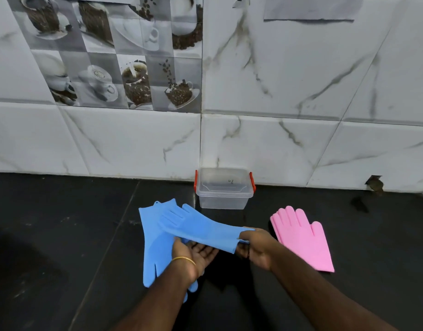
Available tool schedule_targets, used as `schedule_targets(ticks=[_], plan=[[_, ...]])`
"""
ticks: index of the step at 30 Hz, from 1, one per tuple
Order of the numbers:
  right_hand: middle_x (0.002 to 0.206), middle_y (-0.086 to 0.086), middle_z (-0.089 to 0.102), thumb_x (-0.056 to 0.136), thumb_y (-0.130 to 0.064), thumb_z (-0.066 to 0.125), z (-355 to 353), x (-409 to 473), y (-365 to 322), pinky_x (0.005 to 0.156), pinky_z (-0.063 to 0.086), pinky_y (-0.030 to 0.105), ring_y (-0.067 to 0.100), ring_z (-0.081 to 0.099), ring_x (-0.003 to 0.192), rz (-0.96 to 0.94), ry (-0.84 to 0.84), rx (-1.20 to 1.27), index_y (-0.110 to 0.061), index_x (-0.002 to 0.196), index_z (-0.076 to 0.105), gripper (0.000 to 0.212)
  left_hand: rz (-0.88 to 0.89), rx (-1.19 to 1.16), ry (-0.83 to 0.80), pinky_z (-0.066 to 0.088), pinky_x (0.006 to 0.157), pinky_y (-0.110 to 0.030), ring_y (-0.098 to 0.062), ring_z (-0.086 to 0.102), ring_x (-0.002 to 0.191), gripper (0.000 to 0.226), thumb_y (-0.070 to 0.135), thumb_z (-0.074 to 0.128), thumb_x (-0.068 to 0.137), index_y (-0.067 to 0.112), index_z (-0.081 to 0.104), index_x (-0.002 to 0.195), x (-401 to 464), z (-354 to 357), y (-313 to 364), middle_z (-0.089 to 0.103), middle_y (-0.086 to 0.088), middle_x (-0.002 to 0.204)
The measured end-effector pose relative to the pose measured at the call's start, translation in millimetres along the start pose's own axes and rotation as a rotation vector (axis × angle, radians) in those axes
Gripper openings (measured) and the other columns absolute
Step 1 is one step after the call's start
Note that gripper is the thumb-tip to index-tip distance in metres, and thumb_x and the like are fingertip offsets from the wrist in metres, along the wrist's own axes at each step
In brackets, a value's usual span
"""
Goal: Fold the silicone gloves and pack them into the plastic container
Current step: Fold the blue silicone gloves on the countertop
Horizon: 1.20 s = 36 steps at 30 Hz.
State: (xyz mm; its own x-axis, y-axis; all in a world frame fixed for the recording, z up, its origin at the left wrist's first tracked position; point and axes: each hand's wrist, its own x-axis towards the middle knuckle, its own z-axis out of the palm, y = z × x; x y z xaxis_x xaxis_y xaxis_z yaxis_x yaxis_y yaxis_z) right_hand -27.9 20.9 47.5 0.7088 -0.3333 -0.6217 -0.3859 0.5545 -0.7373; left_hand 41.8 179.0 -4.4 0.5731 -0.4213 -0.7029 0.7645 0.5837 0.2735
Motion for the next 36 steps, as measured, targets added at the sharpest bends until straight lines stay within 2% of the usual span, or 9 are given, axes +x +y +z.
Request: schedule_targets(ticks=[4, 7, 10, 16, 20, 24, 28, 32, 36], plan=[[0.091, 0.018, 0.068, 0.088, 0.014, 0.046, -39, -8, -6, 0.052, 0.058, 0.032, 0.025, 0.070, 0.062, 0.046, 0.011, -0.131, -0.003, 0.102, 0.060, 0.026, 0.042, -0.137, -0.093, 0.053, 0.078, -0.062, -0.046, 0.065, 0.102, 0.083, 0.086, 0.043, 0.068, 0.016, 0.067, 0.107, 11, -4, 5, 0.074, -0.020, 0.104], [0.101, 0.017, 0.066, 0.086, 0.012, 0.050, -60, -14, -12, 0.065, 0.061, 0.037, 0.028, 0.069, 0.084, 0.075, 0.010, -0.283, -0.005, 0.100, 0.061, 0.025, 0.093, -0.069, -0.058, 0.058, 0.069, -0.050, -0.035, 0.073, 0.087, 0.057, 0.059, 0.067, 0.077, 0.016, 0.063, 0.113, 12, -1, 4, 0.076, -0.017, 0.095], [0.109, 0.013, 0.055, 0.084, 0.007, 0.056, -77, -9, -16, 0.080, 0.060, 0.042, 0.026, 0.061, 0.094, 0.066, 0.069, -0.421, -0.014, 0.116, 0.052, 0.039, 0.141, 0.124, 0.098, 0.055, 0.069, -0.047, -0.034, 0.069, 0.085, 0.029, 0.020, 0.064, 0.089, 0.006, 0.060, 0.115, 14, -4, 3, 0.071, -0.017, 0.099], [0.115, 0.007, 0.050, 0.084, -0.003, 0.060, -96, 6, -14, 0.056, 0.052, 0.026, 0.021, 0.056, 0.097, -0.025, 0.095, -0.666, -0.021, 0.140, 0.034, 0.065, 0.243, 0.526, 0.104, 0.056, 0.061, -0.036, -0.032, 0.066, 0.070, 0.028, -0.007, 0.051, 0.085, -0.003, 0.062, 0.111, 0, -25, 8, 0.070, -0.018, 0.082], [0.136, 0.010, 0.047, 0.083, -0.006, 0.065, -98, 23, -5, 0.092, 0.052, 0.038, 0.026, 0.052, 0.118, -0.229, 0.230, -0.897, -0.017, 0.145, 0.031, 0.072, 0.279, 0.769, 0.111, 0.041, 0.045, -0.026, -0.026, 0.054, 0.046, 0.034, -0.014, 0.055, 0.078, -0.002, 0.058, 0.109, -17, -32, 14, 0.064, -0.016, 0.066], [0.138, 0.008, 0.050, 0.081, -0.007, 0.068, -100, 28, -3, 0.097, 0.044, 0.032, 0.024, 0.051, 0.122, -0.336, 0.305, -0.998, -0.016, 0.142, 0.037, 0.069, 0.320, 0.829, 0.082, 0.059, 0.059, -0.036, -0.034, 0.070, 0.083, 0.047, -0.024, 0.064, 0.069, 0.001, 0.060, 0.108, -21, -29, 18, 0.070, -0.022, 0.100], [0.129, 0.008, 0.057, 0.078, -0.009, 0.075, -105, 30, -1, 0.089, 0.044, 0.026, 0.021, 0.056, 0.114, -0.421, 0.336, -1.033, -0.013, 0.134, 0.048, 0.062, 0.278, 0.958, 0.133, 0.060, 0.069, -0.040, -0.035, 0.068, 0.094, 0.050, -0.018, 0.075, 0.066, 0.000, 0.061, 0.109, -23, -28, 24, 0.069, -0.021, 0.106], [0.121, 0.005, 0.062, 0.076, -0.013, 0.080, -109, 32, 3, 0.088, 0.042, 0.022, 0.012, 0.053, 0.101, -0.485, 0.366, -1.081, -0.014, 0.124, 0.058, 0.053, 0.294, 1.124, 0.273, 0.054, 0.052, -0.031, -0.026, 0.065, 0.056, 0.031, 0.019, 0.079, 0.078, -0.001, 0.064, 0.096, -26, -23, 28, 0.072, -0.016, 0.084], [0.117, 0.001, 0.061, 0.077, -0.017, 0.079, -111, 31, 10, 0.090, 0.040, 0.022, 0.010, 0.051, 0.100, -0.571, 0.411, -1.142, -0.019, 0.116, 0.061, 0.043, 0.527, 1.800, 0.610, 0.054, 0.083, -0.038, -0.027, 0.064, 0.096, 0.038, 0.037, 0.062, 0.087, 0.010, 0.060, 0.113, -31, -23, 41, 0.067, -0.011, 0.112]])
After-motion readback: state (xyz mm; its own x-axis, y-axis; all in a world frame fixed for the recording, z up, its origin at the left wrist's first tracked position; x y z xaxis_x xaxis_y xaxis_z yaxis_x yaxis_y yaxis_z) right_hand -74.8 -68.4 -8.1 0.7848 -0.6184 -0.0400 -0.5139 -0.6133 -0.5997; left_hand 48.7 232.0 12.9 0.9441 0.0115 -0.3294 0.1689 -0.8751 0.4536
